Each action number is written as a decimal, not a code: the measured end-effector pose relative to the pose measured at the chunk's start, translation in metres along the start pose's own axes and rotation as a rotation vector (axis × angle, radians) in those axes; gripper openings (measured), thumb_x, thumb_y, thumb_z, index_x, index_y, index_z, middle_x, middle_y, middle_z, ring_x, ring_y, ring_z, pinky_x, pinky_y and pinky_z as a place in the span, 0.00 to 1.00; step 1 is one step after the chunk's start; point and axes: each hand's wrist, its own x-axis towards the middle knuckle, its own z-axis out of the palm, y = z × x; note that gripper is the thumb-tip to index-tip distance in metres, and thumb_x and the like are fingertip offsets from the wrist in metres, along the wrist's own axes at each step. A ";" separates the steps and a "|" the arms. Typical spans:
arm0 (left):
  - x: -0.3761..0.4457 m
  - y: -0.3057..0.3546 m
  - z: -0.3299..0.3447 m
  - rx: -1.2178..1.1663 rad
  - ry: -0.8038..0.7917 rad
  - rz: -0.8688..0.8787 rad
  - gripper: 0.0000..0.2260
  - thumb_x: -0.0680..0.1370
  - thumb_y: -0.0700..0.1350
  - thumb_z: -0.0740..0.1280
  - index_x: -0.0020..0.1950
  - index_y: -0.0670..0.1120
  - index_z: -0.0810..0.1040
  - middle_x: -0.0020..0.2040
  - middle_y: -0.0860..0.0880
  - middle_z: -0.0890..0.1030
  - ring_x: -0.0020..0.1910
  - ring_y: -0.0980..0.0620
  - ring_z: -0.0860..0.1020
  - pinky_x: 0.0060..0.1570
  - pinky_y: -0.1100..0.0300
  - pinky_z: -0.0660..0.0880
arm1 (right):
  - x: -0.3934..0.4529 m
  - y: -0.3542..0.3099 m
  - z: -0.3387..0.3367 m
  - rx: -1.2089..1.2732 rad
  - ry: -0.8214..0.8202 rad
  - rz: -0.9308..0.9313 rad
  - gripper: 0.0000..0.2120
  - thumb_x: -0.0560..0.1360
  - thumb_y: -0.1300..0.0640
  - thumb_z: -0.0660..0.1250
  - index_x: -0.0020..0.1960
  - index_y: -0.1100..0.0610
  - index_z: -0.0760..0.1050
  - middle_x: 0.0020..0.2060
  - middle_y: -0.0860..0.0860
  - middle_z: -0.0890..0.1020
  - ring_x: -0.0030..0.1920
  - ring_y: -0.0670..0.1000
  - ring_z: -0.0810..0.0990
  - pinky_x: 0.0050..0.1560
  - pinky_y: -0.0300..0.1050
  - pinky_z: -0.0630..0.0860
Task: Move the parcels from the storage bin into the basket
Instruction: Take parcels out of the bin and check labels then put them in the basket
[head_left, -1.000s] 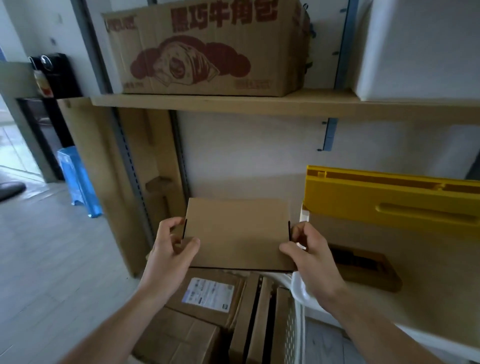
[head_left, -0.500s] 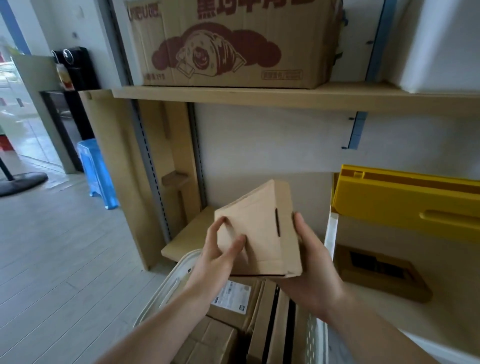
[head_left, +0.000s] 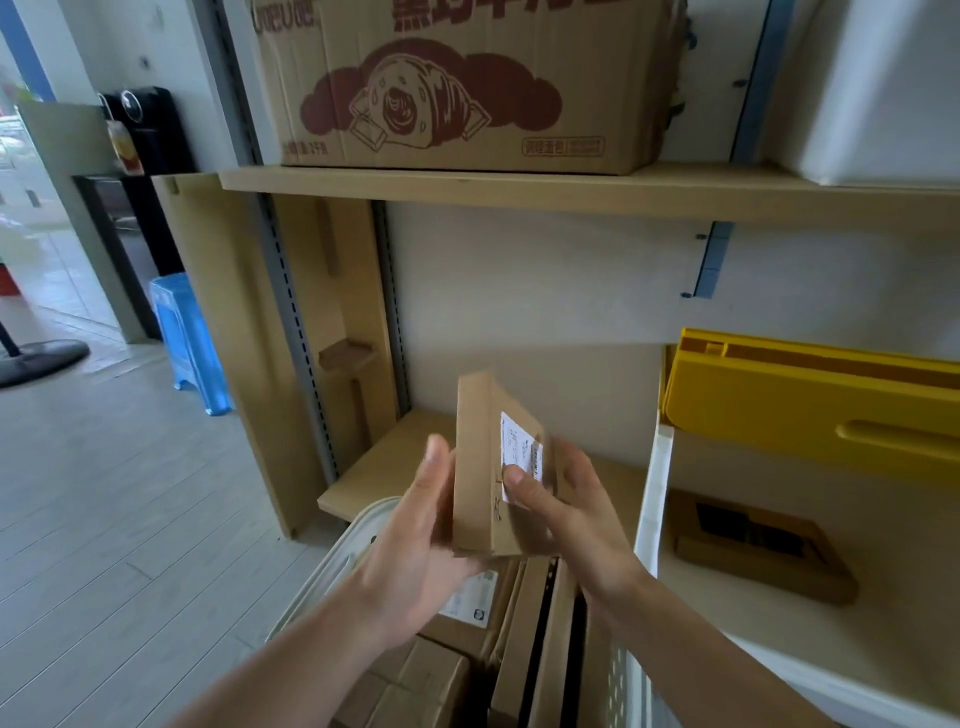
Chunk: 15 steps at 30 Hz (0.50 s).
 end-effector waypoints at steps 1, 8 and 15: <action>-0.001 0.000 -0.002 0.042 -0.005 -0.001 0.39 0.64 0.68 0.76 0.72 0.57 0.71 0.67 0.47 0.81 0.66 0.44 0.79 0.66 0.40 0.75 | 0.001 0.001 -0.001 -0.015 0.008 -0.020 0.33 0.63 0.39 0.78 0.66 0.39 0.71 0.55 0.37 0.83 0.55 0.40 0.83 0.54 0.43 0.82; -0.004 -0.003 -0.012 0.186 0.165 0.086 0.23 0.68 0.46 0.70 0.63 0.59 0.76 0.55 0.53 0.85 0.58 0.47 0.81 0.55 0.48 0.80 | 0.007 0.010 -0.004 -0.287 0.096 -0.017 0.47 0.55 0.27 0.78 0.70 0.38 0.66 0.61 0.42 0.79 0.61 0.45 0.79 0.60 0.50 0.80; -0.003 0.006 -0.027 0.164 0.458 0.233 0.09 0.82 0.47 0.64 0.61 0.52 0.79 0.52 0.48 0.86 0.52 0.45 0.84 0.44 0.51 0.80 | 0.000 0.001 -0.015 -0.356 0.172 -0.094 0.40 0.70 0.60 0.79 0.72 0.40 0.62 0.55 0.35 0.76 0.58 0.39 0.77 0.51 0.33 0.79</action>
